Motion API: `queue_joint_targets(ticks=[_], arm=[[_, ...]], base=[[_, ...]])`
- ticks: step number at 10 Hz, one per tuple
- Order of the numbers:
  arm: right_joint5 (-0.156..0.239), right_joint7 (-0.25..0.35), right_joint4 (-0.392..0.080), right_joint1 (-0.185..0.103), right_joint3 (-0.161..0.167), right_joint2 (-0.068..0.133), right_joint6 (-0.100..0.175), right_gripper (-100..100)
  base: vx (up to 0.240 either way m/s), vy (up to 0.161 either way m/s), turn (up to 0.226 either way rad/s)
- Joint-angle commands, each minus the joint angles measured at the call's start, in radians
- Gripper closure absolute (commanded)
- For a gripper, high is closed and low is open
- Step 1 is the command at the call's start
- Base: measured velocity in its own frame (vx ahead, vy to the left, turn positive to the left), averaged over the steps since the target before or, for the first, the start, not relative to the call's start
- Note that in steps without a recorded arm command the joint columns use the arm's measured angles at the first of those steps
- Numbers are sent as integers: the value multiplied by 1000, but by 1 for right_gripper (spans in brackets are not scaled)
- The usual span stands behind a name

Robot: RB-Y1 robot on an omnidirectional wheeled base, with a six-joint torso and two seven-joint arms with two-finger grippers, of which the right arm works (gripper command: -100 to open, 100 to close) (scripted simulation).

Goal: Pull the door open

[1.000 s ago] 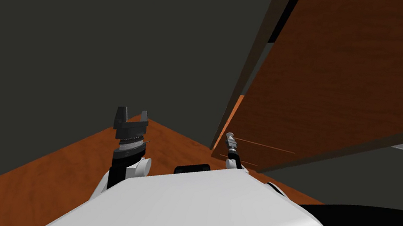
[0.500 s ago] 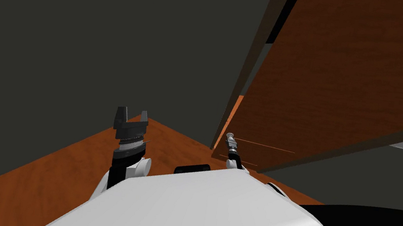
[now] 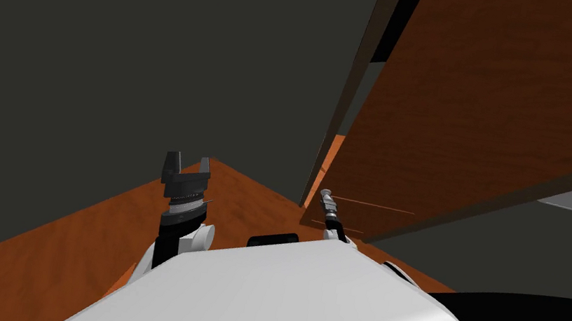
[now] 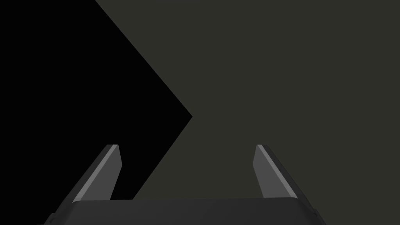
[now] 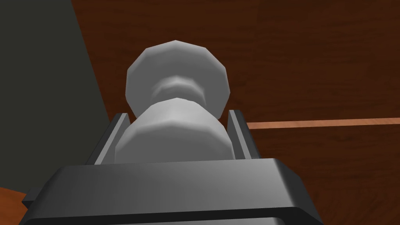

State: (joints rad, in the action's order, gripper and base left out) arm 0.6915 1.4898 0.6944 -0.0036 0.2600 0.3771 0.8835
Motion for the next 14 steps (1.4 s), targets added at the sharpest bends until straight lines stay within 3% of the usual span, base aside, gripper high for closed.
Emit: queue_joint_targets(ticks=[1,4,5,6,12,13,14], arm=[[-5,26,14,9,25,16,7,100],[-13,71,33,27,71,48,17,100],[-11,61,24,25,61,43,13,100],[-23,87,28,38,87,59,27,100],[-65,175,50,76,173,124,87,100],[-69,185,52,80,183,132,94,100],[-66,177,48,78,176,127,85,100]], base=[[-226,-36,124],[-253,-33,129],[-100,-9,17],[-189,-13,99],[-256,-52,112],[-233,-49,67],[-100,-30,12]])
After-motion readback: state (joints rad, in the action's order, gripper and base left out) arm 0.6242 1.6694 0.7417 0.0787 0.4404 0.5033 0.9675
